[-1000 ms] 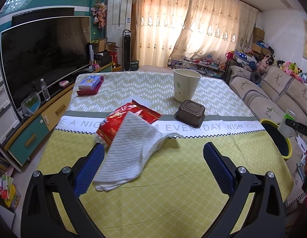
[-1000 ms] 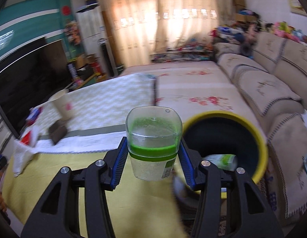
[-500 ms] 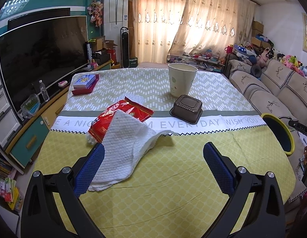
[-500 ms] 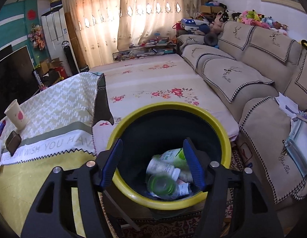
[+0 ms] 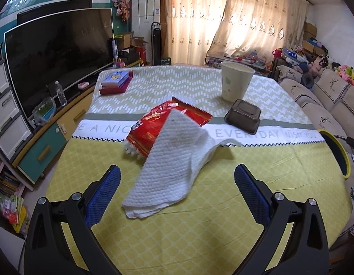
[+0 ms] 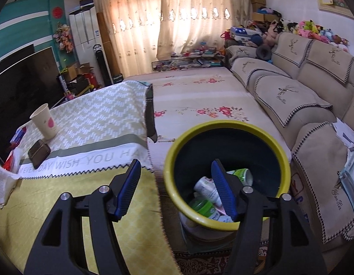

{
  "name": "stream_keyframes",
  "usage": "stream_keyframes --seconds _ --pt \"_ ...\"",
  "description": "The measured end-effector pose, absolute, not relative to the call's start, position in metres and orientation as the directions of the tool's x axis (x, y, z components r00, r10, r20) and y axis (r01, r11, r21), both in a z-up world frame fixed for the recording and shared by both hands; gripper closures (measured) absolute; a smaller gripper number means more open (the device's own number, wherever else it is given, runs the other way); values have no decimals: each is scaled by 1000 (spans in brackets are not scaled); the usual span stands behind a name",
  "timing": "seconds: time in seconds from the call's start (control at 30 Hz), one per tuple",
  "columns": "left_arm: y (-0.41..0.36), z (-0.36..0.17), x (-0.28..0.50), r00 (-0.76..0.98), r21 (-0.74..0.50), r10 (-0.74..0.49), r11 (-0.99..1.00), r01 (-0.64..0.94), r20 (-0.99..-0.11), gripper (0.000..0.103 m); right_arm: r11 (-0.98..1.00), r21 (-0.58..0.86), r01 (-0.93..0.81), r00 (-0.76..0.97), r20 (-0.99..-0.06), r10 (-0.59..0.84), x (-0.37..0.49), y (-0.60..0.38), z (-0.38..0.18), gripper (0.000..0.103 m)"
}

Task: Collect trash
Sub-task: 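Grasp the white towel with the left gripper and lift it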

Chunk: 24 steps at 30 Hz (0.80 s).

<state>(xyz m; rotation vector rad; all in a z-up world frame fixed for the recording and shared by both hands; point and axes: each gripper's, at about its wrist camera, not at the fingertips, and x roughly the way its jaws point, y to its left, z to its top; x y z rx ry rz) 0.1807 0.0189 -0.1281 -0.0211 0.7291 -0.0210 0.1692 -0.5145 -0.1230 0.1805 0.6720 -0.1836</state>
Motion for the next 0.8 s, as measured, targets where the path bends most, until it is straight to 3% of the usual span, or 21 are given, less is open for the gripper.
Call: stream_keyframes --seconds 0.3,0.57,0.73,0.8 --pt "28 -150 200 701 -21 -12 1000 -5 -713 7 973 114 201 760 -645 -81 173 -507 -127 42" --pt "24 -163 209 653 -24 -26 1000 12 -757 41 974 122 191 760 -646 -68 174 -506 -130 42" --pt "22 -163 205 657 -35 -49 999 35 -752 82 973 126 191 761 -646 -65 174 -506 -130 42" --pt "20 -162 203 652 -47 -70 998 52 -755 92 974 128 188 761 -646 -62 173 -506 -129 42"
